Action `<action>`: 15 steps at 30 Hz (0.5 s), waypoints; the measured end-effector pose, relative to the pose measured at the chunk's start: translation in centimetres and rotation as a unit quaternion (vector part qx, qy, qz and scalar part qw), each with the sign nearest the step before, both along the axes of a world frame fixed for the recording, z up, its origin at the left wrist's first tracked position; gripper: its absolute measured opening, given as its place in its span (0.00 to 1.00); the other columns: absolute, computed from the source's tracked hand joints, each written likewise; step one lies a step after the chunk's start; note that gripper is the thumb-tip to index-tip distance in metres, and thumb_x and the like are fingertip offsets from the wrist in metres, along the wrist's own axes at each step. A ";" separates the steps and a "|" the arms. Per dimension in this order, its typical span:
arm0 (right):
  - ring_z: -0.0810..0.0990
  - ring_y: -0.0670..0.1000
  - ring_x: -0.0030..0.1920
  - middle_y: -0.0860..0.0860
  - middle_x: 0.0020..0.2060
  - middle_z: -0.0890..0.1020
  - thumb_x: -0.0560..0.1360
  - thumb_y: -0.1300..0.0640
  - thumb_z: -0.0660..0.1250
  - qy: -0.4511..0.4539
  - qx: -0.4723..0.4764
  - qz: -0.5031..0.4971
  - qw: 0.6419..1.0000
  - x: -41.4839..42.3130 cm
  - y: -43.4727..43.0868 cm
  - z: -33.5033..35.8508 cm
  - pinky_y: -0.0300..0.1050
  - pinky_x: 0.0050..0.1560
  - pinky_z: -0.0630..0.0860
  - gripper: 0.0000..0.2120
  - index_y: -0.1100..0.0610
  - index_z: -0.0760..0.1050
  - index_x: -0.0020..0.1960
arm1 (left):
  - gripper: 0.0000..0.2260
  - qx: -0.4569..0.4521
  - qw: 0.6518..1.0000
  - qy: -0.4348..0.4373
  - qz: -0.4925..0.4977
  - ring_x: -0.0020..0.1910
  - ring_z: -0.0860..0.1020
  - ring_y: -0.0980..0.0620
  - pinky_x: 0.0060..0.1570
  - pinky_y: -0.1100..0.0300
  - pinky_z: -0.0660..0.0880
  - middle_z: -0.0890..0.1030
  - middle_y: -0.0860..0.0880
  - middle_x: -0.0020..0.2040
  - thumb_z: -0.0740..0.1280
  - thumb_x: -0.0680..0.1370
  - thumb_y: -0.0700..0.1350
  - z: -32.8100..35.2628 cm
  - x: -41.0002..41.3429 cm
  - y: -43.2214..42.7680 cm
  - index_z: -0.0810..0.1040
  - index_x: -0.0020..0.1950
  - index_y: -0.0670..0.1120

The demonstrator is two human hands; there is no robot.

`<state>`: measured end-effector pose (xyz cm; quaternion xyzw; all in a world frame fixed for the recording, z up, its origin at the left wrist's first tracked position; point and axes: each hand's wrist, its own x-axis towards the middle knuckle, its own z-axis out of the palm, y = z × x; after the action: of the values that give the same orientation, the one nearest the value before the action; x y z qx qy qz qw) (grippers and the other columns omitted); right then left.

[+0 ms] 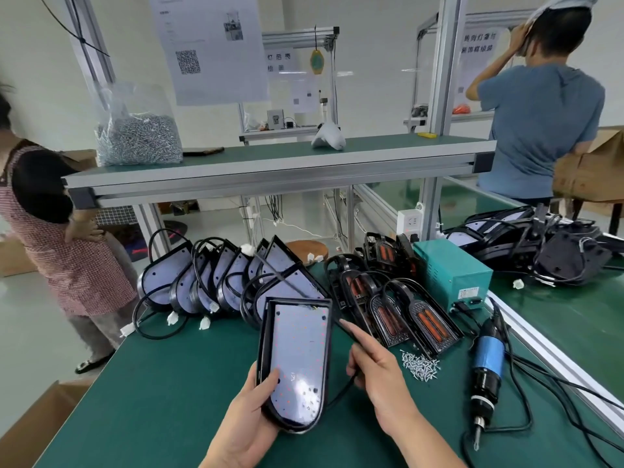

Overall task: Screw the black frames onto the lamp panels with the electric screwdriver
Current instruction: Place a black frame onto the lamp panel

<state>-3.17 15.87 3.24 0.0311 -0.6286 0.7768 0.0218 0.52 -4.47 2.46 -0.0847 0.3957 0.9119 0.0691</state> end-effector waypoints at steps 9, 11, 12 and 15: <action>0.66 0.43 0.23 0.48 0.24 0.73 0.76 0.76 0.53 -0.078 0.041 -0.013 0.996 0.0 2.2 -0.4 0.34 0.24 0.60 0.23 0.57 0.82 0.41 | 0.12 -0.224 0.973 0.048 0.017 0.48 0.81 0.45 0.56 0.48 0.74 0.83 0.40 0.53 0.63 0.80 0.31 0.1 1.2 2.6 0.74 0.60 0.43; 0.67 0.41 0.21 0.45 0.24 0.76 0.77 0.75 0.52 -0.094 0.089 -0.005 0.992 -0.4 2.9 -0.1 0.31 0.23 0.62 0.24 0.56 0.82 0.41 | 0.17 -0.271 0.961 0.052 0.022 0.57 0.82 0.49 0.64 0.49 0.74 0.84 0.48 0.58 0.61 0.81 0.31 0.8 1.3 2.8 0.75 0.66 0.47; 0.67 0.40 0.21 0.44 0.23 0.75 0.77 0.74 0.52 -0.101 0.116 -0.005 0.988 -0.6 3.1 0.0 0.31 0.23 0.61 0.24 0.54 0.82 0.39 | 0.19 -0.289 0.956 0.050 0.025 0.62 0.80 0.49 0.68 0.48 0.71 0.83 0.49 0.62 0.62 0.81 0.32 1.2 1.3 2.8 0.74 0.69 0.48; 0.65 0.44 0.23 0.47 0.24 0.72 0.77 0.70 0.52 -0.142 0.165 -0.006 0.976 -1.3 3.3 0.2 0.37 0.27 0.57 0.22 0.52 0.79 0.37 | 0.24 -0.335 0.941 0.039 0.018 0.69 0.75 0.50 0.73 0.46 0.67 0.78 0.53 0.68 0.72 0.77 0.43 2.7 1.5 3.0 0.72 0.73 0.49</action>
<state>-4.42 19.13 3.41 -0.0802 -0.7453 0.6584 -0.0682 1.99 -1.43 5.21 -0.0747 0.6792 0.7301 0.0053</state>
